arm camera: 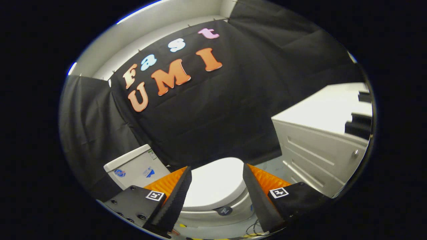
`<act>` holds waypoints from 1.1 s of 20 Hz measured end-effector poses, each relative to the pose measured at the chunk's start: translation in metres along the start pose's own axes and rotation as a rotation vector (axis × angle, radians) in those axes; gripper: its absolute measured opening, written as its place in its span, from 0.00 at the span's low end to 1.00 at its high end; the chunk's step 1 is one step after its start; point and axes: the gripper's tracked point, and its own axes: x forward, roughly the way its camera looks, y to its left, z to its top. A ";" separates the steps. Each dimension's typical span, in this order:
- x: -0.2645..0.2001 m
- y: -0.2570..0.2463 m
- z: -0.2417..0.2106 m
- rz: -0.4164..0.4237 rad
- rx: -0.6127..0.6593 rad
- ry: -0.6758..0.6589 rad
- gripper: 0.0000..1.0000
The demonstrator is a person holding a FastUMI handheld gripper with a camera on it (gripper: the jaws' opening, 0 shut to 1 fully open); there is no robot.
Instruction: Open the toilet lid.
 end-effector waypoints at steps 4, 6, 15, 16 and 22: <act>0.024 -0.029 -0.063 -0.004 0.219 0.170 0.99; 0.033 -0.035 -0.093 -0.010 0.312 0.262 0.99; 0.050 -0.041 -0.133 -0.026 0.432 0.408 0.99; 0.054 -0.041 -0.137 -0.023 0.446 0.418 0.99; 0.074 -0.041 -0.152 -0.008 0.544 0.447 0.99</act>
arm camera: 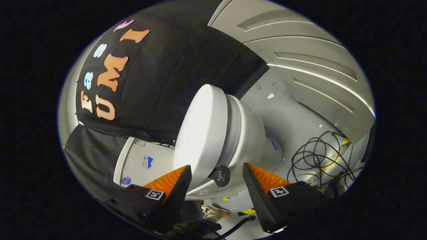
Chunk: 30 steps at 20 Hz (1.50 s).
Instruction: Open the toilet lid.
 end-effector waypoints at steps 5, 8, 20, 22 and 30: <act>0.014 -0.001 -0.009 0.030 0.078 0.037 0.97; 0.028 -0.005 -0.015 0.041 0.149 0.061 0.86; 0.048 -0.013 -0.016 0.057 0.185 0.079 0.43; 0.052 -0.013 -0.016 0.064 0.173 0.077 0.32; 0.043 -0.009 -0.009 0.134 0.170 0.069 0.08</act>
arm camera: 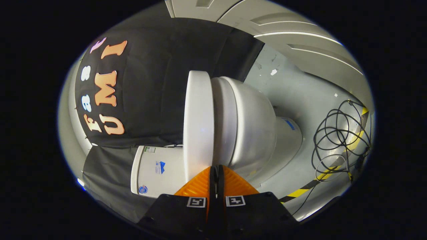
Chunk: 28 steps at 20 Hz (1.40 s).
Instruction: Open the toilet lid.
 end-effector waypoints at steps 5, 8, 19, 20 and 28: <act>0.008 -0.003 -0.001 0.019 0.103 0.008 0.08; 0.009 -0.007 -0.002 0.030 0.174 0.018 0.09; 0.010 0.002 -0.007 -0.042 0.047 0.009 0.08; 0.011 0.003 -0.006 -0.066 -0.015 0.001 0.08; 0.007 0.022 0.004 -0.104 -0.085 -0.017 0.08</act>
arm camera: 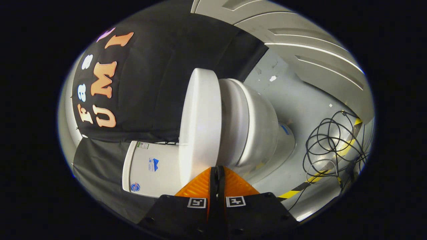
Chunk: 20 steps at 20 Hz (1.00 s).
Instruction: Open the toilet lid.
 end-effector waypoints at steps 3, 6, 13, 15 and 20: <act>0.006 0.012 0.006 -0.047 -0.138 -0.057 0.08; 0.000 0.039 0.015 -0.055 -0.253 -0.107 0.08; -0.018 0.080 0.017 -0.090 -0.445 -0.143 0.08; -0.020 0.088 0.015 -0.110 -0.503 -0.158 0.08; -0.024 0.117 0.010 -0.131 -0.607 -0.180 0.08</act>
